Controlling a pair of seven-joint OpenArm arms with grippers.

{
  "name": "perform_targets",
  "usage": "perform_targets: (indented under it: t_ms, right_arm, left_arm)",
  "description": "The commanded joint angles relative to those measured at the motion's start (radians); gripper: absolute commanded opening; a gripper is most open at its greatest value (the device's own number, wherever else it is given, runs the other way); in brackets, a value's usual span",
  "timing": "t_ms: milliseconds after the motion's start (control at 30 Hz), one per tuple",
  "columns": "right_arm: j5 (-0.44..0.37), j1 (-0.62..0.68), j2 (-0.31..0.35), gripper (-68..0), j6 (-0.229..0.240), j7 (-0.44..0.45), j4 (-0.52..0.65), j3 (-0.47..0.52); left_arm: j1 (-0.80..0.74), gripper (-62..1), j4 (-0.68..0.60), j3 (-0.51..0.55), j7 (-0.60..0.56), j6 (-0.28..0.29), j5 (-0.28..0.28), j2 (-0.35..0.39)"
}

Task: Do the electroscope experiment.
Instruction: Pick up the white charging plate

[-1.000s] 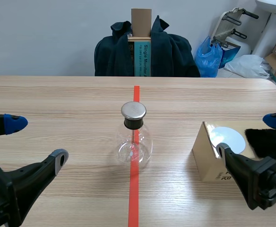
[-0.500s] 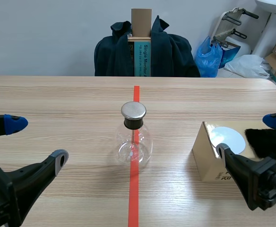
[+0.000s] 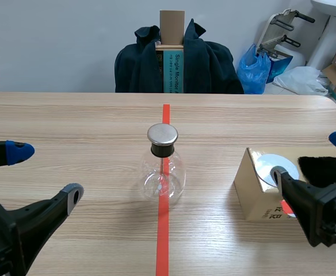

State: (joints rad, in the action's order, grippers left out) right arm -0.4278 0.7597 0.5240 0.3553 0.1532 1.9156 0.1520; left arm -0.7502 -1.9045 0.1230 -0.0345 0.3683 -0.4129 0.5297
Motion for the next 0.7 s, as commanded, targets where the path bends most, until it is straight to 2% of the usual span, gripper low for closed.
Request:
perform_targets:
  t_ms: [0, 133, 233, 300, 367, 533, 667]
  right_arm:
    - [-0.006, -0.012, 0.010, -0.4, -0.004, 0.026, 0.016, 0.018]
    - [0.013, -0.012, 0.010, -0.4, -0.003, 0.087, 0.016, 0.039]
    - [0.065, -0.012, 0.011, -0.4, -0.003, 0.129, 0.027, 0.053]
    - [0.166, -0.011, 0.010, -0.4, -0.004, 0.156, 0.043, 0.051]
    - [0.291, 0.003, 0.008, -0.4, -0.042, 0.217, 0.062, 0.050]
    - [0.627, 0.100, -0.037, -0.4, -0.248, 0.447, 0.085, 0.050]
    - [0.864, 0.200, -0.110, -0.4, -0.474, 0.580, 0.082, 0.050]
  left_arm:
    - [0.003, 1.4, -0.021, -0.001, -0.018, 0.002, -0.010, 0.003]
    - [0.006, 1.4, -0.021, -0.001, -0.020, 0.002, -0.010, 0.003]
    - [0.005, 1.4, -0.021, -0.001, -0.020, 0.002, -0.010, 0.003]
    - [0.005, 1.4, -0.021, -0.001, -0.020, 0.002, -0.010, 0.003]
    - [0.005, 1.4, -0.021, -0.001, -0.020, 0.002, -0.010, 0.002]
    - [0.005, 1.4, -0.021, -0.001, -0.020, 0.002, -0.010, 0.002]
    - [0.005, 1.4, -0.021, -0.001, -0.020, 0.002, -0.010, 0.002]
